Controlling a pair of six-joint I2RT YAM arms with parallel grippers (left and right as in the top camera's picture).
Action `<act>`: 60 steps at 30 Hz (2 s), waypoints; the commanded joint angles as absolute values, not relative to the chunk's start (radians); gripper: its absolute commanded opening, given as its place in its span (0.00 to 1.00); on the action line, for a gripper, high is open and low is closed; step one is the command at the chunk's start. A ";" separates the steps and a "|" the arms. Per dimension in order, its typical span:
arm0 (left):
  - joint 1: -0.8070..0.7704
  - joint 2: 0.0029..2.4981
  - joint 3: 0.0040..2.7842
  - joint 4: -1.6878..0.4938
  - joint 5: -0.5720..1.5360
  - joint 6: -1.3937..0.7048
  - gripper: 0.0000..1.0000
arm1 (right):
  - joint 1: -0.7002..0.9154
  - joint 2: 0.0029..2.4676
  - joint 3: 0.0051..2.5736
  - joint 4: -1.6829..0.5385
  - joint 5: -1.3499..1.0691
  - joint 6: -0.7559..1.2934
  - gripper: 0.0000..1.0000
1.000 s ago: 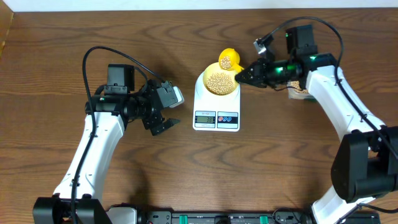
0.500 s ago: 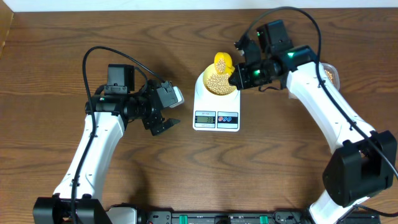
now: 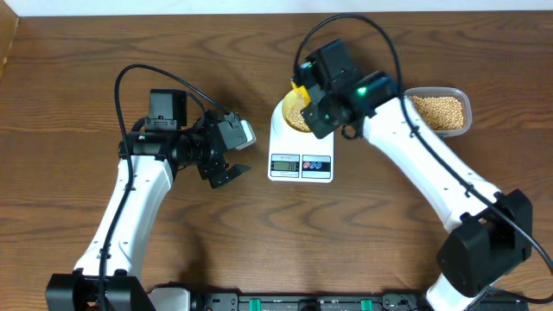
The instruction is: Scoop item into bowl and weigh 50g on scale
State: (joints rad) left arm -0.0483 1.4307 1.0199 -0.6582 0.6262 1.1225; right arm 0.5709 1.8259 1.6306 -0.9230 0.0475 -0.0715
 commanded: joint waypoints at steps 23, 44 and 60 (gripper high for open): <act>-0.045 1.418 1.023 -0.662 0.642 1.114 0.97 | 0.578 1.832 1.656 -0.917 0.094 -0.076 0.01; -0.045 1.418 1.023 -0.662 0.643 1.114 0.98 | 0.061 1.604 1.686 -1.050 -0.240 0.030 0.01; -0.045 1.418 1.023 -0.662 0.642 1.114 0.98 | -0.164 1.715 1.680 -1.216 -0.173 -0.114 0.01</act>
State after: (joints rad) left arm -0.0483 1.4303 1.0199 -0.6582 0.6262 1.1225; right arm -0.1616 1.6695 1.6760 -1.2140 -0.1696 -0.0414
